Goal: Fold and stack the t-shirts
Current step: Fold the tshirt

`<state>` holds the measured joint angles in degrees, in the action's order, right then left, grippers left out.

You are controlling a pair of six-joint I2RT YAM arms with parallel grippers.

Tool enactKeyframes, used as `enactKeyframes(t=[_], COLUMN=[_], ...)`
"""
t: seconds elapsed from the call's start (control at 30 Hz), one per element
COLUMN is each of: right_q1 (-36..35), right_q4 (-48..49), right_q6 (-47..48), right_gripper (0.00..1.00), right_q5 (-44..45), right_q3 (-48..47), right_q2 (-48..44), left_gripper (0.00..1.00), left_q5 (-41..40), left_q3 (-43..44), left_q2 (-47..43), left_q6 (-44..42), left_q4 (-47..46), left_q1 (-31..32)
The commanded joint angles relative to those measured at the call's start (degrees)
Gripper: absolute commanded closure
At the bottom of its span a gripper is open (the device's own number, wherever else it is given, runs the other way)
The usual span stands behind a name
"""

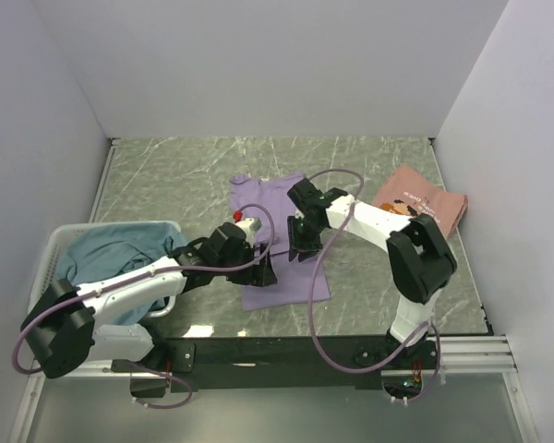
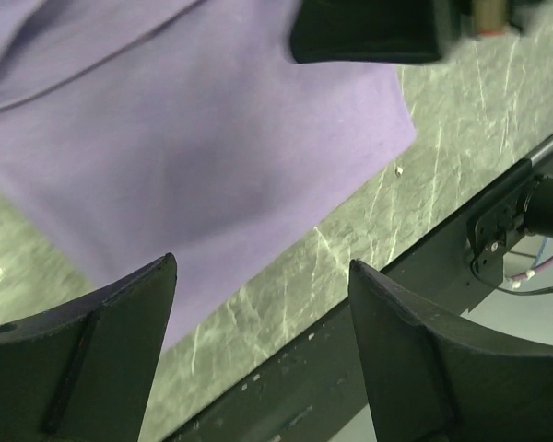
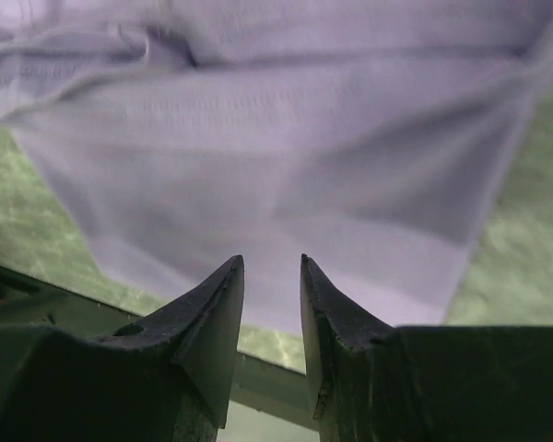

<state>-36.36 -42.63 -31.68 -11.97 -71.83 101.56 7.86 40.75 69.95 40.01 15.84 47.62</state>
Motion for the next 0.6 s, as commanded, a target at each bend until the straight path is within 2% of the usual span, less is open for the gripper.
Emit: enactKeyframes(t=[0.0,0.13,0.27,0.57], right_q1=[-0.7,-1.1,-1.5,-1.8], right_q4=[4.7,5.7,5.7,4.6], right_q6=[0.1,-0.5,-0.6,-0.6], right_gripper=[0.62,0.62,0.62,0.62], right_q5=[-3.1,-3.8,-3.6,-1.8], right_q3=[-4.8,-7.3,-8.7,-10.7], right_q2=[2.8,6.3,9.4,13.6], left_gripper=[0.20,0.20,0.22,0.22], left_q5=[4.5,4.0,3.0,1.5], left_q3=[-2.2,-3.4,-3.7,-4.1], left_q2=[2.3,6.7,10.9,11.3], left_q6=[-2.4,-2.6,-3.4,-5.6], left_q4=[-10.4,-12.8,-11.3,-6.7], left_q1=[0.2,0.2,0.4,0.5])
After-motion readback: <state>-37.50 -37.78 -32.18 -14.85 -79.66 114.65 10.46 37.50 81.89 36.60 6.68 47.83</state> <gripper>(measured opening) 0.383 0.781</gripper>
